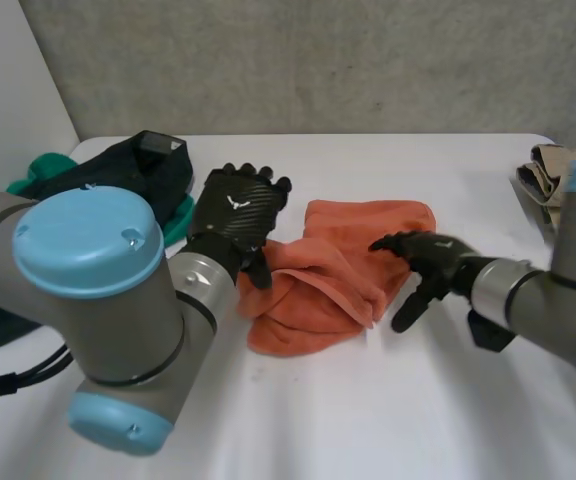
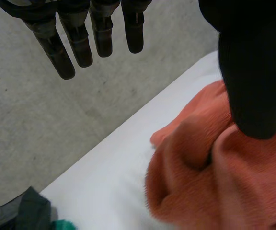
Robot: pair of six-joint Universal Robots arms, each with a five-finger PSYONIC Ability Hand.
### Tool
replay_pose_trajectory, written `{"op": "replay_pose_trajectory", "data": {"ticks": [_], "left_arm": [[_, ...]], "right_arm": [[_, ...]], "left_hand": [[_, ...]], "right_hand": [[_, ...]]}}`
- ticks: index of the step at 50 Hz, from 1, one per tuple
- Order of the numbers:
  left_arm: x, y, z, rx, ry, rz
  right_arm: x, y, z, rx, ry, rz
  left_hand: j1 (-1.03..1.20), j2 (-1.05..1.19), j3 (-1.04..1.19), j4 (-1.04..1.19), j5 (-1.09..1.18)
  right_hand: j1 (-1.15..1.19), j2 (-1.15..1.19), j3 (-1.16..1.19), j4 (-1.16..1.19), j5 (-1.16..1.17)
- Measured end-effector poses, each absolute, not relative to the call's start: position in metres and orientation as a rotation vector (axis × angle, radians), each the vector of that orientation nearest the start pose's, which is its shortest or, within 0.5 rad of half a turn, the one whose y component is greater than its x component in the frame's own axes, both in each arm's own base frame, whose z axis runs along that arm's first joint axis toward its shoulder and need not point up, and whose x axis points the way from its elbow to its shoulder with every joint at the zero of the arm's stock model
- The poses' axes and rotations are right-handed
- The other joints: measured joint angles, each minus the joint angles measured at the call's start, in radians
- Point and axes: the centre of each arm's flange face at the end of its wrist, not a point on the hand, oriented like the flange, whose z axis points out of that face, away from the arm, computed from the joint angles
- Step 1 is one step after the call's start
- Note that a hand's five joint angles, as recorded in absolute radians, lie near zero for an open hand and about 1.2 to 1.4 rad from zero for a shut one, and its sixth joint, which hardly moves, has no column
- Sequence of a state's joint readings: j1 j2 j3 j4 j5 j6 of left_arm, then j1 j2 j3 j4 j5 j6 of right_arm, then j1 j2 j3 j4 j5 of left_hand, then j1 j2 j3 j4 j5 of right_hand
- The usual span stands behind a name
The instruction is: Fold the laundry.
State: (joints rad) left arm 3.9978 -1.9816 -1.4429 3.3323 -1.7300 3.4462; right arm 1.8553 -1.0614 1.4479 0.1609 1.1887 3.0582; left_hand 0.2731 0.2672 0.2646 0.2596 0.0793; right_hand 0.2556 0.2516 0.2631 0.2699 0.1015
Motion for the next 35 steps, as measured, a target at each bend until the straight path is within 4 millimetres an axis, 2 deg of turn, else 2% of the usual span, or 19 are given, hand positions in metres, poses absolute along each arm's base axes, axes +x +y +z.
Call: {"op": "replay_pose_trajectory", "data": {"ticks": [6,11,17,19,20,21,24,27,30,32,35], "left_arm": [[-0.327,-0.258,0.193,0.991,2.249,-2.07],[-0.326,-0.276,0.168,1.072,2.356,-1.945],[-0.336,-0.29,0.154,1.156,2.495,-1.917],[-0.34,-0.294,0.151,1.166,2.55,-1.923],[-0.342,-0.295,0.151,1.169,2.576,-1.927],[-0.344,-0.297,0.15,1.17,2.596,-1.932],[-0.349,-0.305,0.15,1.158,2.638,-1.958],[-0.352,-0.319,0.159,1.116,2.6,-2.022],[-0.355,-0.334,0.179,1.062,2.486,-2.13],[-0.36,-0.347,0.207,1.009,2.323,-2.273],[-0.368,-0.357,0.26,0.924,2.014,-2.528]], "right_arm": [[0.273,-0.285,0.146,-0.677,2.265,-1.262],[0.285,-0.287,0.139,-0.712,2.241,-1.324],[0.295,-0.293,0.133,-0.767,2.226,-1.405],[0.297,-0.295,0.132,-0.796,2.218,-1.432],[0.298,-0.296,0.132,-0.812,2.213,-1.447],[0.3,-0.298,0.133,-0.83,2.205,-1.467],[0.303,-0.304,0.137,-0.883,2.169,-1.547],[0.307,-0.316,0.149,-0.948,2.104,-1.696],[0.311,-0.329,0.166,-1.007,2.024,-1.863],[0.316,-0.342,0.194,-1.056,1.904,-2.077],[0.322,-0.355,0.241,-1.06,1.698,-2.372]], "left_hand": [[0.0,0.0,0.0,0.0,0.0],[0.0,0.0,0.0,0.0,0.0],[0.076,0.077,0.08,0.082,0.092],[0.23,0.223,0.209,0.217,0.225],[0.484,0.453,0.455,0.444,0.446],[0.613,0.568,0.567,0.576,0.573],[0.792,0.886,0.873,0.892,0.853],[0.792,0.918,0.908,0.932,0.868],[0.792,0.922,0.912,0.937,0.868],[0.804,0.923,0.913,0.937,0.874],[0.835,0.923,0.914,0.937,0.894]], "right_hand": [[0.181,0.164,0.171,0.163,0.163],[0.284,0.281,0.272,0.268,0.26],[0.484,0.492,0.478,0.462,0.449],[0.636,0.65,0.633,0.618,0.605],[0.714,0.732,0.714,0.709,0.686],[0.778,0.799,0.781,0.776,0.753],[0.846,0.922,0.911,0.911,0.869],[0.846,0.922,0.919,0.922,0.869],[0.846,0.922,0.919,0.922,0.869],[0.846,0.922,0.919,0.922,0.869],[0.846,0.922,0.919,0.923,0.869]]}}
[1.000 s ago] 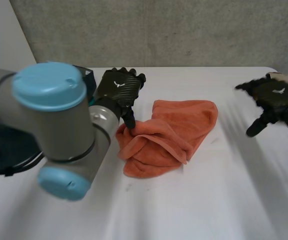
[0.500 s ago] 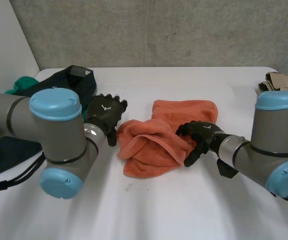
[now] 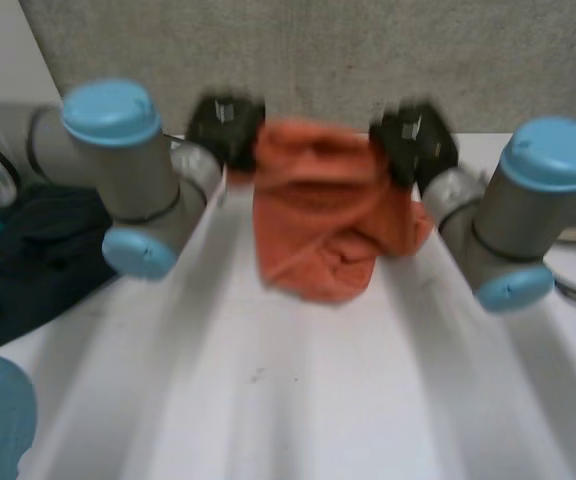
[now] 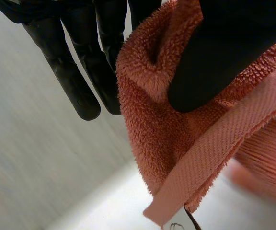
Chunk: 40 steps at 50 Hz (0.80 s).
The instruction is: Fold the laundry.
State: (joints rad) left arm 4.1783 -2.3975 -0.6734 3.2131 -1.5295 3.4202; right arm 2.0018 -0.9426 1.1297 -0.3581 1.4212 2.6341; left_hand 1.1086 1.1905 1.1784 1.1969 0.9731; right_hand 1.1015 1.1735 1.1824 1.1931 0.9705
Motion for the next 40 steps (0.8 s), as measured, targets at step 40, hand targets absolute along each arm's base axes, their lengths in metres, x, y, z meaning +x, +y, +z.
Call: {"op": "replay_pose_trajectory", "data": {"ticks": [40], "left_arm": [[-0.314,-0.247,0.184,1.239,2.03,-2.118]], "right_arm": [[0.299,-0.281,0.145,-1.266,2.021,-1.86]], "left_hand": [[-0.061,-0.13,-0.118,-0.138,-0.076]], "right_hand": [[-0.091,-0.132,-0.139,-0.147,-0.101]]}}
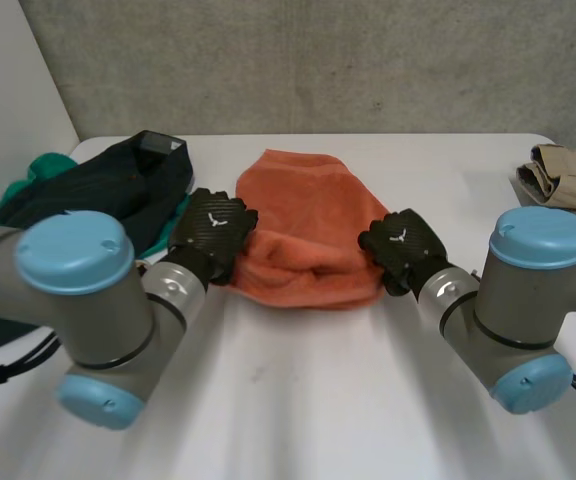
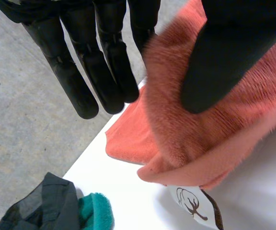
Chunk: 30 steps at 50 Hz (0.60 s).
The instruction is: Fold the laundry.
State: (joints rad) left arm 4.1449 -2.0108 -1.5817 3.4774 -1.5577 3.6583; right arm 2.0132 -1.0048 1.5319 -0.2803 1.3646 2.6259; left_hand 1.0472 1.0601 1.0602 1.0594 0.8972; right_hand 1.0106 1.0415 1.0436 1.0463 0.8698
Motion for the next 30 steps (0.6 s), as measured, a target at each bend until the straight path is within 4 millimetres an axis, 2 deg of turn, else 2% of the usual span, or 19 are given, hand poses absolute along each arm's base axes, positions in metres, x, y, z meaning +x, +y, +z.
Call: {"op": "replay_pose_trajectory", "data": {"ticks": [1,2,4,5,6,7,8,12,14,18,22,23,30], "left_arm": [[-0.312,-0.244,0.188,1.24,2.031,-2.117],[-0.311,-0.242,0.191,1.24,2.031,-2.117],[-0.304,-0.231,0.206,1.243,2.032,-2.113],[-0.302,-0.228,0.211,1.246,2.032,-2.108],[-0.299,-0.224,0.216,1.251,2.032,-2.099],[-0.299,-0.224,0.216,1.251,2.032,-2.099],[-0.294,-0.216,0.224,1.267,2.031,-2.076],[-0.287,-0.206,0.236,1.296,2.021,-2.042],[-0.286,-0.203,0.242,1.305,2.011,-2.045],[-0.292,-0.199,0.246,1.32,2.006,-2.076],[-0.307,-0.198,0.244,1.347,2.031,-2.107],[-0.316,-0.198,0.24,1.363,2.052,-2.115],[-0.361,-0.206,0.214,1.451,2.157,-2.092]], "right_arm": [[0.299,-0.278,0.145,-1.273,2.016,-1.848],[0.3,-0.276,0.145,-1.277,2.012,-1.842],[0.305,-0.263,0.149,-1.313,1.963,-1.808],[0.307,-0.259,0.151,-1.327,1.94,-1.801],[0.309,-0.253,0.154,-1.344,1.909,-1.793],[0.309,-0.253,0.154,-1.344,1.909,-1.793],[0.313,-0.245,0.161,-1.361,1.862,-1.794],[0.312,-0.242,0.183,-1.334,1.824,-1.851],[0.301,-0.252,0.197,-1.271,1.877,-1.915],[0.278,-0.272,0.205,-1.173,2.023,-1.947],[0.256,-0.285,0.203,-1.089,2.164,-1.904],[0.248,-0.288,0.201,-1.053,2.218,-1.868],[0.231,-0.285,0.184,-0.99,2.311,-1.723]], "left_hand": [[-0.153,-0.14,-0.138,-0.139,-0.147],[-0.187,-0.179,-0.176,-0.169,-0.178],[-0.321,-0.299,-0.296,-0.302,-0.314],[-0.583,-0.541,-0.536,-0.547,-0.56],[-0.674,-0.641,-0.622,-0.633,-0.645],[-0.674,-0.641,-0.622,-0.633,-0.645],[-0.803,-0.782,-0.78,-0.787,-0.802],[-0.807,-0.81,-0.812,-0.817,-0.833],[-0.807,-0.81,-0.812,-0.817,-0.833],[-0.8,-0.807,-0.809,-0.814,-0.827],[-0.762,-0.773,-0.774,-0.772,-0.779],[-0.706,-0.724,-0.727,-0.724,-0.733],[-0.655,-0.665,-0.665,-0.662,-0.67]], "right_hand": [[-0.103,-0.128,-0.123,-0.123,-0.124],[-0.178,-0.205,-0.199,-0.199,-0.203],[-0.5,-0.53,-0.523,-0.53,-0.548],[-0.624,-0.655,-0.645,-0.654,-0.668],[-0.744,-0.77,-0.764,-0.772,-0.777],[-0.744,-0.77,-0.764,-0.772,-0.777],[-0.788,-0.829,-0.827,-0.831,-0.829],[-0.788,-0.829,-0.834,-0.841,-0.829],[-0.788,-0.829,-0.834,-0.841,-0.829],[-0.788,-0.829,-0.834,-0.841,-0.829],[-0.788,-0.829,-0.834,-0.841,-0.829],[-0.788,-0.829,-0.834,-0.841,-0.829],[-0.788,-0.829,-0.834,-0.841,-0.829]]}}
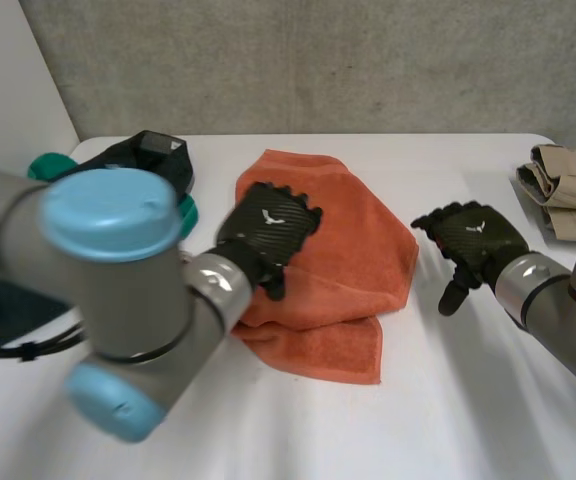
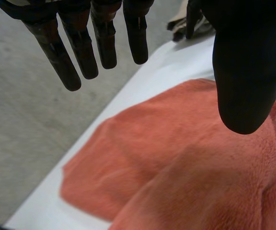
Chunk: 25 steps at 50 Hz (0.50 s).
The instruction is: Fold the laundry.
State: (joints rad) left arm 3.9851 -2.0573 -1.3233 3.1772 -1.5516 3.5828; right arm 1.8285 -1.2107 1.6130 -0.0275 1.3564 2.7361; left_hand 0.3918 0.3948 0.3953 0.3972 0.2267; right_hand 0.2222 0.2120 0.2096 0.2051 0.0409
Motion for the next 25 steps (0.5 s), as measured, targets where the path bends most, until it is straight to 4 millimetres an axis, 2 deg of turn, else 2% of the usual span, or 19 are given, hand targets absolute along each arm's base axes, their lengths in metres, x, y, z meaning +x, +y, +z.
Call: {"op": "replay_pose_trajectory", "data": {"ticks": [2,8,12,19,21,22,23,25], "left_arm": [[-0.377,-0.214,0.2,1.485,2.192,-2.048],[-0.398,-0.233,0.169,1.532,2.247,-1.928],[-0.4,-0.241,0.15,1.544,2.284,-1.813],[-0.39,-0.248,0.139,1.543,2.272,-1.663],[-0.387,-0.251,0.139,1.542,2.246,-1.64],[-0.386,-0.253,0.139,1.542,2.236,-1.635],[-0.384,-0.254,0.14,1.54,2.222,-1.63],[-0.383,-0.257,0.142,1.536,2.198,-1.632]], "right_arm": [[0.228,-0.281,0.177,-0.99,2.319,-1.677],[0.222,-0.276,0.165,-0.989,2.336,-1.617],[0.22,-0.274,0.161,-0.984,2.348,-1.6],[0.216,-0.278,0.162,-0.972,2.357,-1.612],[0.216,-0.279,0.164,-0.97,2.354,-1.622],[0.216,-0.28,0.164,-0.97,2.352,-1.627],[0.216,-0.281,0.165,-0.97,2.35,-1.631],[0.216,-0.282,0.166,-0.97,2.346,-1.639]], "left_hand": [[-0.002,-0.002,-0.002,-0.001,-0.003],[0.0,0.0,0.0,0.002,0.0],[0.015,0.021,0.022,0.021,0.02],[0.131,0.123,0.12,0.121,0.118],[0.484,0.475,0.455,0.457,0.438],[0.484,0.475,0.455,0.457,0.438],[0.643,0.642,0.633,0.642,0.619],[0.694,0.758,0.748,0.762,0.728]], "right_hand": [[0.0,0.0,0.0,-0.001,0.0],[0.0,0.0,0.0,0.0,0.0],[0.0,0.0,0.0,0.0,0.0],[0.0,0.0,0.0,0.0,0.0],[0.0,0.0,0.0,-0.001,0.0],[0.0,0.0,0.0,0.0,0.0],[0.0,0.0,0.0,0.0,0.0],[0.0,0.0,0.0,0.0,0.0]]}}
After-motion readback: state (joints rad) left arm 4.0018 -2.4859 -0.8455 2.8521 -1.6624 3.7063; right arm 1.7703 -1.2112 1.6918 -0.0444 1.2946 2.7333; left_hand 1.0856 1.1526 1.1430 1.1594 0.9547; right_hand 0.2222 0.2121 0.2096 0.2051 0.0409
